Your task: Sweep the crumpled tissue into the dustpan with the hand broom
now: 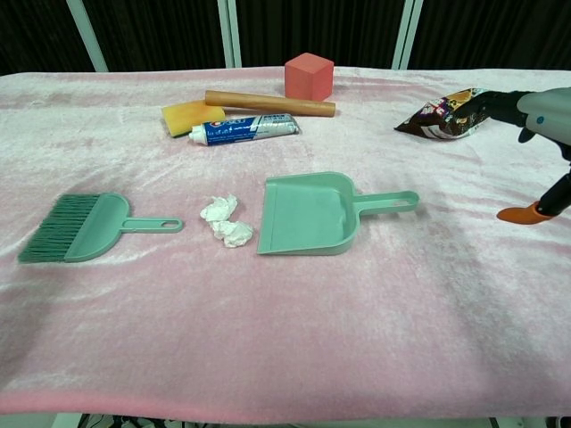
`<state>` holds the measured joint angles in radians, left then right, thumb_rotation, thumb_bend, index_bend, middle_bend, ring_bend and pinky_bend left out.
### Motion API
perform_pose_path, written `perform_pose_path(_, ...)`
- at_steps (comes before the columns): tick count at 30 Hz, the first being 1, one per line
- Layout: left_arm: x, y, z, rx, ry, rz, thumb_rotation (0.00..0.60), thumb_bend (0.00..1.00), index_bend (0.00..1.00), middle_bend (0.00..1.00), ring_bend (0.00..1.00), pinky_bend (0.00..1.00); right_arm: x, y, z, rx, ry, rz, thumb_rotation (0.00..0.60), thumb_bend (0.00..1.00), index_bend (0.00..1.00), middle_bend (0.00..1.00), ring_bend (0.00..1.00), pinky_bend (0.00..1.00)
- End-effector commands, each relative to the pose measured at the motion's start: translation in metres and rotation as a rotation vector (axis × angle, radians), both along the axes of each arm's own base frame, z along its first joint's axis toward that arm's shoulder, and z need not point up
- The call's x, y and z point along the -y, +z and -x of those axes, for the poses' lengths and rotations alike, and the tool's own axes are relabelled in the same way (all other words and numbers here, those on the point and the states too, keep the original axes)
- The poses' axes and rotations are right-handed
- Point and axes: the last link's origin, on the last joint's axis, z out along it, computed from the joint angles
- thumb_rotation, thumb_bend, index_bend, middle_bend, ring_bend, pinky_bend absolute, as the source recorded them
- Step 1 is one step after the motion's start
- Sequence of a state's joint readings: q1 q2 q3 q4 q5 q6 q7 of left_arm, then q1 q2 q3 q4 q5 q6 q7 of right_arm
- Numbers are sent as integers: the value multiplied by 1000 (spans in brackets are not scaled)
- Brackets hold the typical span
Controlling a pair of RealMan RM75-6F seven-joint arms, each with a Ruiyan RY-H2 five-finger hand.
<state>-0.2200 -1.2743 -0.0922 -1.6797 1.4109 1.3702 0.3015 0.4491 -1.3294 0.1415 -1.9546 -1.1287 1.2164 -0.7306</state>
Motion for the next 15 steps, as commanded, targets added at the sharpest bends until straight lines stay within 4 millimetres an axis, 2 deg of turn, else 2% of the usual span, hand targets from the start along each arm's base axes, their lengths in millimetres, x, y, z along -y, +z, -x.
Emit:
perform_pose_path(1,-1,0,1,-1,4,-2,600,0,0,0,0,0,2,-1,-2,1,1,0,600,143,0,0,26,217)
perform_pose_path(7,-3,0,-1,-7,6,0,600,0,0,0,0,0,7,-6,-3,-8,4,-4,600,144,0,0,31,217)
perform_pose_path(9,-5,-1,-3,-9,5,2,600,0,0,0,0,0,10,-8,-4,-11,4,-6,600,151,0,0,70,231)
perform_pose_path(12,-8,-1,-7,-13,0,2,600,0,0,0,0,0,15,-11,-7,-15,8,-1,600,162,0,33,208,332)
perform_pose_path(15,-12,-2,-14,-12,-10,4,600,0,0,0,0,0,21,-16,-10,-22,18,4,600,182,66,140,426,542)
